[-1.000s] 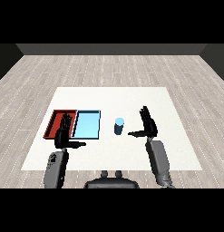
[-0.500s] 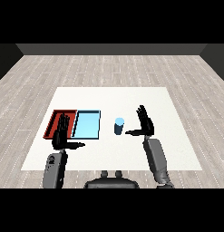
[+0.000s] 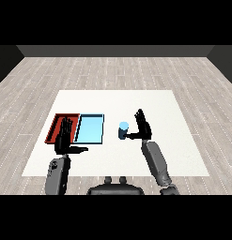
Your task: Pick the blue can and put it in the blue box
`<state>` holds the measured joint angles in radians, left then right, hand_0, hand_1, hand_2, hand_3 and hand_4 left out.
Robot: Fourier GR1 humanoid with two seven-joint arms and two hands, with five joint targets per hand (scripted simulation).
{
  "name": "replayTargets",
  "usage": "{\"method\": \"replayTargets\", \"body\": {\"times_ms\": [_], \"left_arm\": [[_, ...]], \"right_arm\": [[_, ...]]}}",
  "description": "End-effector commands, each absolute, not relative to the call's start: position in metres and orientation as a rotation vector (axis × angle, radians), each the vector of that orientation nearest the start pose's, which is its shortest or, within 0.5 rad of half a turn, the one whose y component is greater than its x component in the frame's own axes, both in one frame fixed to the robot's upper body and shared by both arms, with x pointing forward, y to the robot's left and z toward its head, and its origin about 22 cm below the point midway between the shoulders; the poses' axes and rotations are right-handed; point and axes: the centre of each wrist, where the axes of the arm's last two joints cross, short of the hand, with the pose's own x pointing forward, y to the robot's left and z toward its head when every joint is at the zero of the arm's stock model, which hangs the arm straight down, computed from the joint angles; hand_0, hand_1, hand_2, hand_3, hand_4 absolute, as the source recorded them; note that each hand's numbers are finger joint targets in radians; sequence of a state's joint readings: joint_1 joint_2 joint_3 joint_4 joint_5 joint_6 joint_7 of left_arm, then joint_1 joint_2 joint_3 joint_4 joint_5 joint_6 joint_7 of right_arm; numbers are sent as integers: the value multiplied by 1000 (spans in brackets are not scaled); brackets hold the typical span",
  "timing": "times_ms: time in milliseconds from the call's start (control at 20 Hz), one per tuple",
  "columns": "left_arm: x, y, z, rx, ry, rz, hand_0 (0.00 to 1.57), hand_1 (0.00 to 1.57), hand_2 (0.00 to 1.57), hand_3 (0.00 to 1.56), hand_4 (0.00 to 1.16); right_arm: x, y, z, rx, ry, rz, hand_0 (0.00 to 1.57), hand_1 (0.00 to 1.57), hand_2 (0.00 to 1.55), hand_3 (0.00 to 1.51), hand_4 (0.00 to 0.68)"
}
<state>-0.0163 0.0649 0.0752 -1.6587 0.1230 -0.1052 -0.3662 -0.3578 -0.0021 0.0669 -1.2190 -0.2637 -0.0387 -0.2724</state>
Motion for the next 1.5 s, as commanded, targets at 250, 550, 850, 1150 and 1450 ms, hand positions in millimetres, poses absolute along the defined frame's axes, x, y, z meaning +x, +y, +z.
{"method": "replayTargets", "body": {"times_ms": [250, 550, 850, 1150, 1450], "left_arm": [[243, 262, 16, -105, -2047, 15, 0, 0, 0, 0, 0], [230, 263, 34, -90, -2039, 32, 0, 0, 0, 0, 0], [250, 243, 26, -81, -2055, 23, 0, 0, 0, 0, 0], [239, 255, 34, -81, -2057, 35, 0, 0, 0, 0, 0], [250, 266, 44, -51, -2035, 38, 0, 0, 0, 0, 0]], "right_arm": [[320, -153, -16, 328, -1713, -135, 0, 0, 0, 0, 0], [314, -149, -52, 342, -1713, -151, 0, 0, 0, 0, 0], [333, -132, -58, 337, -1700, -175, 0, 0, 0, 0, 0], [345, -141, -59, 374, -1657, -183, 0, 0, 0, 0, 0], [332, -128, -64, 384, -1632, -152, 0, 0, 0, 0, 0]]}}
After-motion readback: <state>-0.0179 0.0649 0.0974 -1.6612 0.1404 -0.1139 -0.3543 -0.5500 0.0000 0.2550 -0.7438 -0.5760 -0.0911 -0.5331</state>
